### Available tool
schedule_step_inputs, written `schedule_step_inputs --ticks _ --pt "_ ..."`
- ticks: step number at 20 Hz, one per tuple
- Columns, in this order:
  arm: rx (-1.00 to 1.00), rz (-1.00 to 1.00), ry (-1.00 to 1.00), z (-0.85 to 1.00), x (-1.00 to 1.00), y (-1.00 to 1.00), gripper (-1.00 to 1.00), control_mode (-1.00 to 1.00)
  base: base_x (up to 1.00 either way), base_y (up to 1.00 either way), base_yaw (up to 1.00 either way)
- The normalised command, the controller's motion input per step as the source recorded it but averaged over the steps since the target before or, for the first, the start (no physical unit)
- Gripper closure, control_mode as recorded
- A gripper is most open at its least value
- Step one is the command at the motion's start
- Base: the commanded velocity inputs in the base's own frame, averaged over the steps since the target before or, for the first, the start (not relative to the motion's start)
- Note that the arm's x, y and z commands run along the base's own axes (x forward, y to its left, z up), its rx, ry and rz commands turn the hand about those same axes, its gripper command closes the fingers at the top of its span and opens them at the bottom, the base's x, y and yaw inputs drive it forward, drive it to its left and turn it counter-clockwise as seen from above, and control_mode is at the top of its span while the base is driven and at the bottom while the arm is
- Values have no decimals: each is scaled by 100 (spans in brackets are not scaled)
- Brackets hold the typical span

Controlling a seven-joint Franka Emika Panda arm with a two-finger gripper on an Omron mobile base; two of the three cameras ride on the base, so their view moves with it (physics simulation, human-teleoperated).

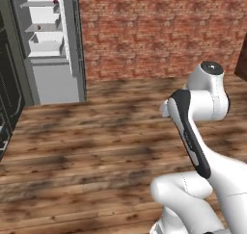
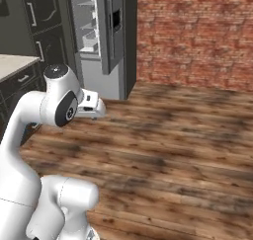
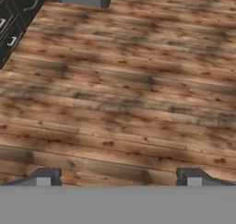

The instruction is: Take the cheese, chicken drumstick, and bell pepper from the fridge and place them on the plate on the dining counter to create an appetizer plate.

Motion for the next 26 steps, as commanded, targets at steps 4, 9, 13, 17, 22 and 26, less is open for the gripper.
schedule_step_inputs --ticks 4,9,13,17,22,26 --pt "0 0 0 0 0 0 -100 100 100 100 0" --pt "0 0 0 0 0 0 -100 100 100 100 2" --pt "0 0 0 0 0 0 -100 100 100 74 0" --pt "0 0 0 0 0 0 -100 100 100 40 0" --pt "0 0 0 0 0 0 -100 100 100 6 0" --pt "0 0 0 0 0 0 -100 100 100 11 -4"
